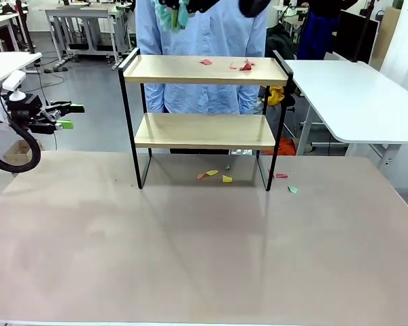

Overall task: Clean the shelf.
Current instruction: Clean the specific section of the Shelf indicated by the human with the Duster.

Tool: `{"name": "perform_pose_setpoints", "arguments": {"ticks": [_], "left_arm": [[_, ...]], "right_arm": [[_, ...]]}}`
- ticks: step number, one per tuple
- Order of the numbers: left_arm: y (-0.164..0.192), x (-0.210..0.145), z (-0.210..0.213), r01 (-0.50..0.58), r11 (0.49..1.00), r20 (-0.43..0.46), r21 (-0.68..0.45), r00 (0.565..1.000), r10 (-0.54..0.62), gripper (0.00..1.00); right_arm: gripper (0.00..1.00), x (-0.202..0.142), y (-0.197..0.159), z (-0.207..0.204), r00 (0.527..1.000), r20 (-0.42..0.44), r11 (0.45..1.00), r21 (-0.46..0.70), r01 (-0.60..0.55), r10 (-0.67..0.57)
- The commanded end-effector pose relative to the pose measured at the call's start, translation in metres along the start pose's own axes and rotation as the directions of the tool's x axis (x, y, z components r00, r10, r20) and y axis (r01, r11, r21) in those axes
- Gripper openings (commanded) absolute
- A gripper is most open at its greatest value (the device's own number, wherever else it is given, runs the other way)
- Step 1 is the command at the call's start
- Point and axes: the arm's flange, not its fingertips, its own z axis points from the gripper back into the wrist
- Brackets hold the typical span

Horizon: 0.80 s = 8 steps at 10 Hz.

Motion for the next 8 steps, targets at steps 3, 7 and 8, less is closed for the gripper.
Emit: {"name": "perform_pose_setpoints", "arguments": {"ticks": [3,7,8], "left_arm": [[-0.002,0.003,0.000,0.008,1.000,-0.007,-0.007,1.000,-0.008,1.00],[-0.002,0.003,0.000,0.008,1.000,-0.007,-0.007,1.000,-0.008,1.00],[-0.002,0.003,0.000,0.008,1.000,-0.007,-0.007,1.000,-0.008,1.00]], "right_arm": [[0.13,-0.009,-0.010,0.016,0.999,0.014,0.999,0.037,-0.036,0.035],[0.13,-0.001,0.052,0.014,1.000,0.008,0.991,-0.132,-0.008,0.009],[0.13,0.003,0.068,0.011,1.000,-0.012,0.989,-0.147,0.008,-0.009]]}}
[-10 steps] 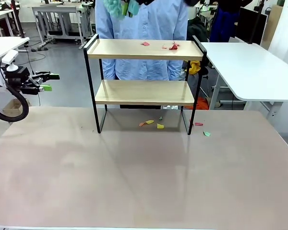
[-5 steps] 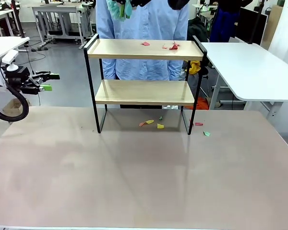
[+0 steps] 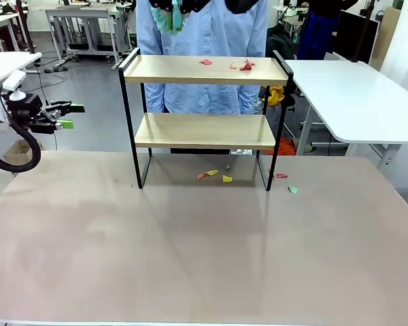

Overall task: Clean the shelf.
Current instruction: Clean the specific section of the Shelf indicated by the human with the Duster.

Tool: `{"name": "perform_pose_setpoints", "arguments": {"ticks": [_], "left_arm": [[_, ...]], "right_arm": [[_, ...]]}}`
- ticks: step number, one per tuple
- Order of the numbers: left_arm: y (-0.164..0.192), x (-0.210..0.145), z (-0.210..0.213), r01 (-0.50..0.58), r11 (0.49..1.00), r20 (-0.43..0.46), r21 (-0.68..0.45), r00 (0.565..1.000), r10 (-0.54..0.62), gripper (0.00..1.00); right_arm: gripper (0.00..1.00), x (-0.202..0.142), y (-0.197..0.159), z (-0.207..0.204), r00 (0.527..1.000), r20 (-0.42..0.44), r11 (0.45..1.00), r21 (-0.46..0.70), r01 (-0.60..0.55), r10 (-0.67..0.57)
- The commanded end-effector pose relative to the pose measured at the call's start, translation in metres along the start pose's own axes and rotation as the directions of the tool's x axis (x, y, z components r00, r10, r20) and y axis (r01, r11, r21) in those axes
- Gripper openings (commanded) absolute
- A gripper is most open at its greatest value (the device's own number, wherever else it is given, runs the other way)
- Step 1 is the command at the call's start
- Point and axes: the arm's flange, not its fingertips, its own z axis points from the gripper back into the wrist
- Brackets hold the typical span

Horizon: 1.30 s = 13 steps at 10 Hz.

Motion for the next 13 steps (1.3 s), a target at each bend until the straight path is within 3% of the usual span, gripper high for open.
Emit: {"name": "perform_pose_setpoints", "arguments": {"ticks": [1,5,8,11,12,13], "left_arm": [[-0.002,0.003,0.000,0.008,1.000,-0.007,-0.007,1.000,-0.008,1.00],[-0.002,0.003,0.000,0.008,1.000,-0.007,-0.007,1.000,-0.008,1.00],[-0.002,0.003,0.000,0.008,1.000,-0.007,-0.007,1.000,-0.008,1.00],[-0.002,0.003,0.000,0.008,1.000,-0.007,-0.007,1.000,-0.008,1.00],[-0.002,0.003,0.000,0.008,1.000,-0.007,-0.007,1.000,-0.008,1.00],[-0.002,0.003,0.000,0.008,1.000,-0.007,-0.007,1.000,-0.008,1.00]], "right_arm": [[0.13,0.024,0.047,0.003,0.997,-0.036,0.997,-0.040,0.071,-0.072],[0.13,0.029,0.072,-0.028,0.987,-0.063,0.988,-0.045,0.147,-0.150],[0.13,0.012,0.077,-0.051,0.982,-0.081,0.985,-0.020,0.172,-0.173],[0.13,-0.011,0.070,-0.074,0.971,-0.152,0.983,-0.026,0.180,-0.182],[0.13,-0.015,0.070,-0.077,0.977,-0.160,0.988,0.023,0.150,-0.144],[0.13,-0.004,0.073,-0.073,0.979,-0.145,0.990,-0.032,0.139,-0.142]]}}
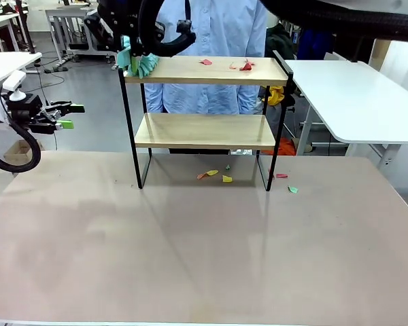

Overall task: Clean the shelf.
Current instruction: Clean the specific section of the Shelf indicated by the human with the Duster.

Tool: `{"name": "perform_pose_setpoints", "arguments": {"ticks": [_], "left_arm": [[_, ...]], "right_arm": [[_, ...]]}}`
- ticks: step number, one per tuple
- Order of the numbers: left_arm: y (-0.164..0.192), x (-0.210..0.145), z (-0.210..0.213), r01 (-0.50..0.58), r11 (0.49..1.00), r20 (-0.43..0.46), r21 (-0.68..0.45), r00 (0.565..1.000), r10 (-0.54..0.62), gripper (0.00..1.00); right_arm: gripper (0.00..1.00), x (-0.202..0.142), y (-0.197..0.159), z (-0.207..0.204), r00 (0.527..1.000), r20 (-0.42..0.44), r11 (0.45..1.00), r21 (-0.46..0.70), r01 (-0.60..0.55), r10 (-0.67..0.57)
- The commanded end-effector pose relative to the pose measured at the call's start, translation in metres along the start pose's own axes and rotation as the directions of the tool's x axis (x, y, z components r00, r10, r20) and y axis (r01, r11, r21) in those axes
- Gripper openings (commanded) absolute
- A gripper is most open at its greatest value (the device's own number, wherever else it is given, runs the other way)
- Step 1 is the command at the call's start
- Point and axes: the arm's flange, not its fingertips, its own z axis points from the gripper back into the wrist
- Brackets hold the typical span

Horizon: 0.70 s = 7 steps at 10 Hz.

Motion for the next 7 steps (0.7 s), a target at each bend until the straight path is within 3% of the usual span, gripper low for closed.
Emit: {"name": "perform_pose_setpoints", "arguments": {"ticks": [1,4,7], "left_arm": [[-0.002,0.003,0.000,0.008,1.000,-0.007,-0.007,1.000,-0.008,1.00],[-0.002,0.003,0.000,0.008,1.000,-0.007,-0.007,1.000,-0.008,1.00],[-0.002,0.003,0.000,0.008,1.000,-0.007,-0.007,1.000,-0.008,1.00]], "right_arm": [[0.13,0.003,-0.002,0.006,1.000,0.008,1.000,-0.006,0.006,-0.005],[0.13,0.001,-0.001,0.001,1.000,0.003,1.000,-0.002,0.001,-0.001],[0.13,-0.016,-0.079,0.002,0.995,-0.094,0.998,0.038,0.047,-0.044]]}}
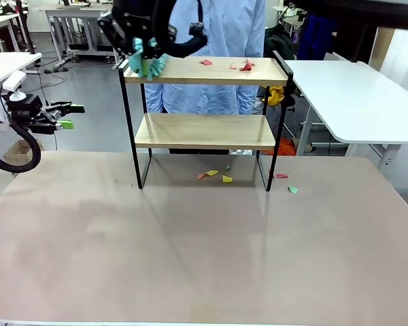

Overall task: Clean the shelf.
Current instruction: Clean the specific section of the Shelf indicated by the human with the Duster.

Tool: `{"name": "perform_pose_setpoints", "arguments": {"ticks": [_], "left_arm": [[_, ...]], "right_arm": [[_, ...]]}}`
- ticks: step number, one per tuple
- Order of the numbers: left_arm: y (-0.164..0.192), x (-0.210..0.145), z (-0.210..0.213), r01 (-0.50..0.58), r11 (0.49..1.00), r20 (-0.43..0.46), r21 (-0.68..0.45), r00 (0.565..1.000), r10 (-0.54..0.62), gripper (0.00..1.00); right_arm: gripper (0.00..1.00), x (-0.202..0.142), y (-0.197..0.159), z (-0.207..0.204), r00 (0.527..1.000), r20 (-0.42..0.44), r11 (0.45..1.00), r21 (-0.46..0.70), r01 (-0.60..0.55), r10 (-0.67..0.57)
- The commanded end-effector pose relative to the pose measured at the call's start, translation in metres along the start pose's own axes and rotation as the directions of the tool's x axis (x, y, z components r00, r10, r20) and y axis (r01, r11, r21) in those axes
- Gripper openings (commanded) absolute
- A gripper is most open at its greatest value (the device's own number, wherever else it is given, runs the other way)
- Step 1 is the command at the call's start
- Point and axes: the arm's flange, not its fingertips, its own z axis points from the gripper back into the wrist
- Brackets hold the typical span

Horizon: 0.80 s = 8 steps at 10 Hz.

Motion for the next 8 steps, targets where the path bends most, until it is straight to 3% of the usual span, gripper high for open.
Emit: {"name": "perform_pose_setpoints", "arguments": {"ticks": [1,8], "left_arm": [[-0.002,0.003,0.000,0.008,1.000,-0.007,-0.007,1.000,-0.008,1.00],[-0.002,0.003,0.000,0.008,1.000,-0.007,-0.007,1.000,-0.008,1.00]], "right_arm": [[0.13,-0.024,-0.072,0.003,0.999,-0.040,0.999,0.048,0.022,-0.020],[0.13,-0.021,-0.225,0.030,0.988,-0.062,0.989,0.022,0.145,-0.143]]}}
